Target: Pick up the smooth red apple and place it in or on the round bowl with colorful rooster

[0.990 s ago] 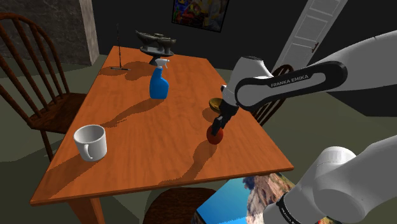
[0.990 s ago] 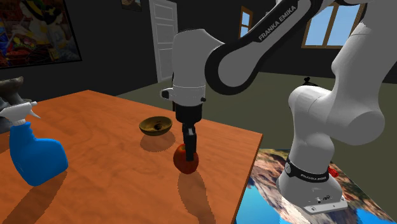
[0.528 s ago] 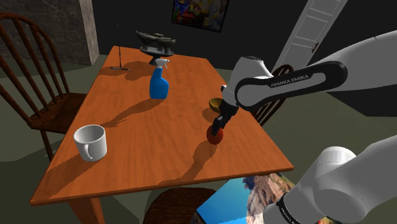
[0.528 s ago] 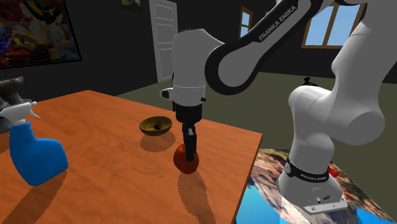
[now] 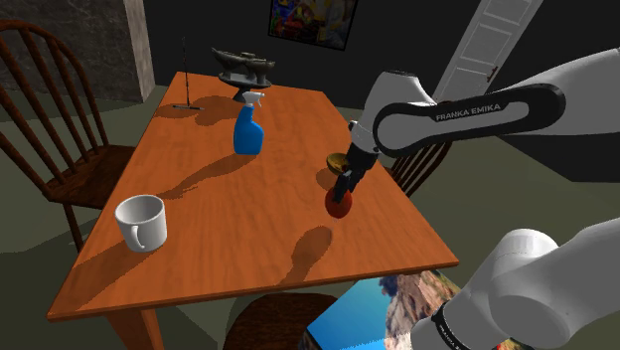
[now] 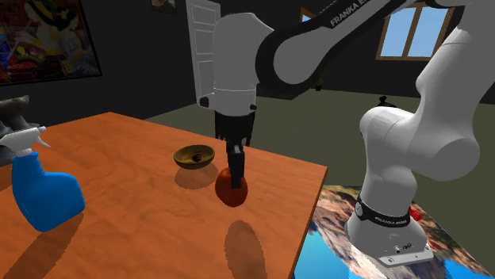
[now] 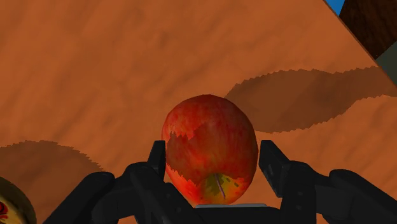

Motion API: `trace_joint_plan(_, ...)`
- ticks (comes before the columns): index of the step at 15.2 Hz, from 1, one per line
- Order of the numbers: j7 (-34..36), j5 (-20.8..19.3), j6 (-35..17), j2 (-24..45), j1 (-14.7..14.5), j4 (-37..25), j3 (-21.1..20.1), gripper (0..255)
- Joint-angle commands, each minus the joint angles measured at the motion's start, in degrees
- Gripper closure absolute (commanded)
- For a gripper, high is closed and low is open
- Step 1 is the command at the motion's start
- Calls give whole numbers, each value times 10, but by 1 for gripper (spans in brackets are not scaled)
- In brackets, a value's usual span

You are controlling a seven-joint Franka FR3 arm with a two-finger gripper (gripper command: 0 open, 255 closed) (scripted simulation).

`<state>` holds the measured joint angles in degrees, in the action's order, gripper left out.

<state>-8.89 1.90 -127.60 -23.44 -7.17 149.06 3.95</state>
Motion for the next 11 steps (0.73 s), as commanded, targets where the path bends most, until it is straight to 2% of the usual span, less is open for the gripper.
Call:
trace_joint_plan(1,1,-1,19,-11,1,-8,0,255)
trace_joint_plan(11,6,-4,105,-42,2,-63,-3,255)
